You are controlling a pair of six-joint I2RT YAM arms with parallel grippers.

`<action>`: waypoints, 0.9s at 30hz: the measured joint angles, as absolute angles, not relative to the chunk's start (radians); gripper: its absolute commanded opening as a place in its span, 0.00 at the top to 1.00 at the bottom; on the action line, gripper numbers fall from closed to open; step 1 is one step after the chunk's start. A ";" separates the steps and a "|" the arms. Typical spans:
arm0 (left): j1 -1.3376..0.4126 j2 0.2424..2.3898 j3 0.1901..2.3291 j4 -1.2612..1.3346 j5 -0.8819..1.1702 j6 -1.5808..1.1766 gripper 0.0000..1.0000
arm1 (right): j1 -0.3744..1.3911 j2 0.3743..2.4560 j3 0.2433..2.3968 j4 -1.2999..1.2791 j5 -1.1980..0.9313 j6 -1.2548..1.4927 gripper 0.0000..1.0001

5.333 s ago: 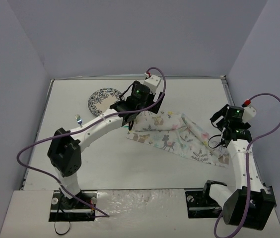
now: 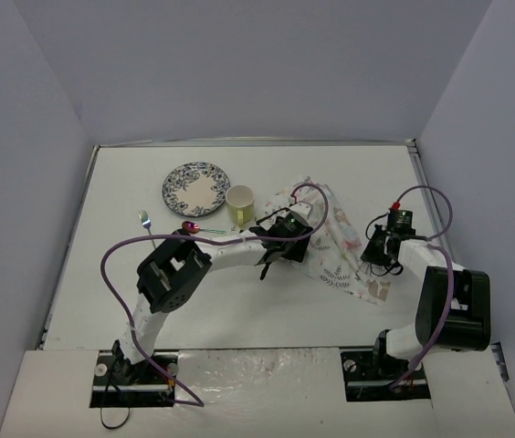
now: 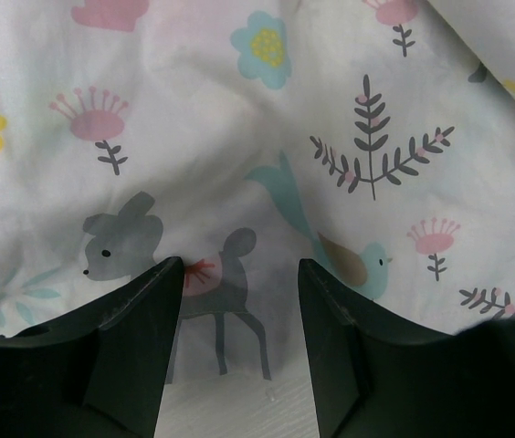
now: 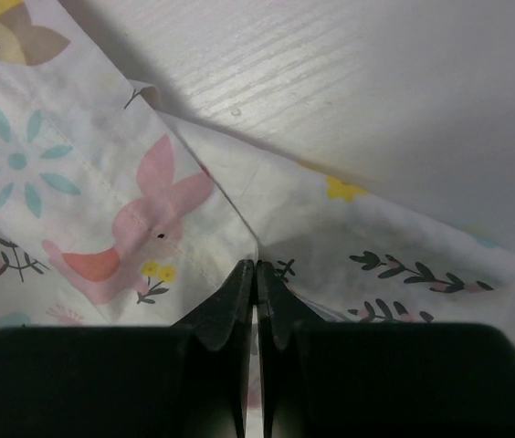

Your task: Set the dinner table for one person

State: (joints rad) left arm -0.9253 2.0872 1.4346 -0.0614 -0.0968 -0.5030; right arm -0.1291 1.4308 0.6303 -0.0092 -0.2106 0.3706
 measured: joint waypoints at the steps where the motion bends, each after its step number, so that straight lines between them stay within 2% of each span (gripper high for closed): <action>1: -0.925 2.087 1.433 -0.060 -0.098 -0.503 0.53 | -0.129 1.426 0.633 -0.021 -0.197 0.371 1.00; 6: -0.925 2.077 1.412 -0.045 -0.097 -0.503 0.53 | -0.129 1.348 0.723 -0.117 -0.058 0.369 1.00; 11: -0.925 2.051 1.385 -0.054 -0.060 -0.497 0.53 | -0.154 1.297 0.935 -0.138 0.165 0.353 1.00; 19: -0.964 1.989 1.344 -0.141 0.113 -0.450 0.51 | -0.236 1.397 1.131 -0.146 0.399 0.356 0.99; 20: -0.973 1.985 1.342 -0.151 0.131 -0.444 0.47 | -0.250 1.414 1.133 -0.148 0.409 0.357 0.89; 23: -0.990 1.962 1.326 -0.176 0.170 -0.429 0.43 | -0.288 1.449 1.133 -0.165 0.412 0.358 0.68; 27: -1.001 1.925 1.312 -0.215 0.193 -0.414 0.40 | -0.307 1.464 1.123 -0.178 0.361 0.354 0.54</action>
